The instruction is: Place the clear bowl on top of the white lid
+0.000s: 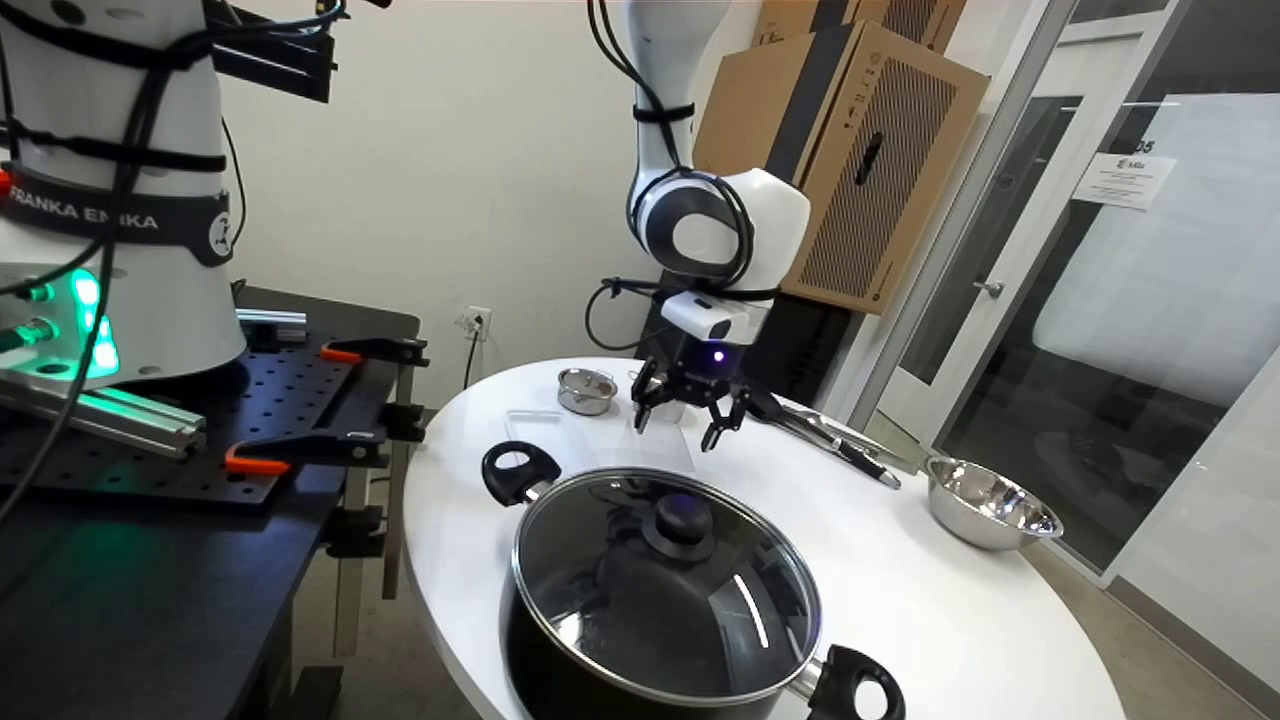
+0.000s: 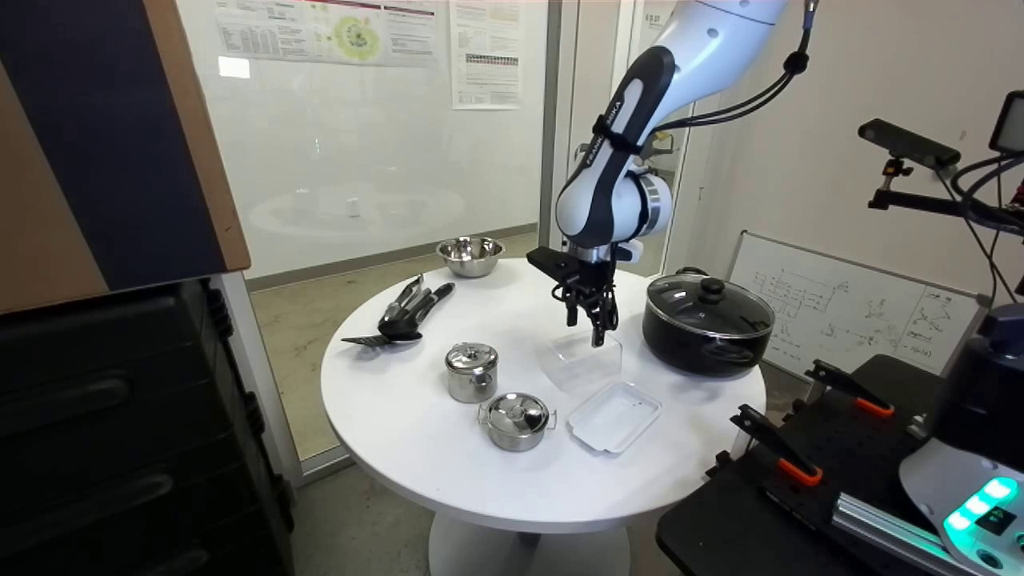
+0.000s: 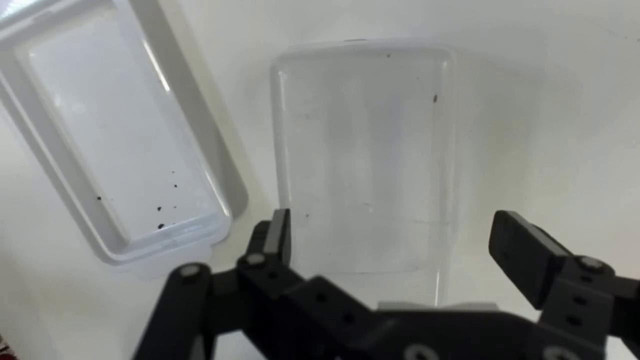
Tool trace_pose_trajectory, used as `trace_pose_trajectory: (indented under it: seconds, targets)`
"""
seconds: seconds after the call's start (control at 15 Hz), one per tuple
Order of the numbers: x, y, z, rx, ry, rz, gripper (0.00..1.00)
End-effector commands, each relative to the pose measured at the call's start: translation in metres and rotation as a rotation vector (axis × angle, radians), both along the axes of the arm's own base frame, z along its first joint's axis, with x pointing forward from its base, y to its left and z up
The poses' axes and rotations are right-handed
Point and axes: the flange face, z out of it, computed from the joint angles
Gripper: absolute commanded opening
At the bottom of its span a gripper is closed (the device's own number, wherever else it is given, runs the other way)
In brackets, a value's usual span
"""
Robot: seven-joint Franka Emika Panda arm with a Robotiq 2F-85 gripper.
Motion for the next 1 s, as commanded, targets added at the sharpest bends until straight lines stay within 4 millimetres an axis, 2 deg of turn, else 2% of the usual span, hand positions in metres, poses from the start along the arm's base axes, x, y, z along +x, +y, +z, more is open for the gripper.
trace_pose_trajectory:
  seconds: [0.0,0.33,0.93]
  targets:
    - [-0.0085,0.004,0.0006,-0.014,0.022,-0.001,1.0]
    - [-0.0148,0.0087,-0.0042,-0.024,0.03,0.015,1.0]
    - [-0.0137,0.0061,-0.0055,-0.038,0.021,0.017,1.0]
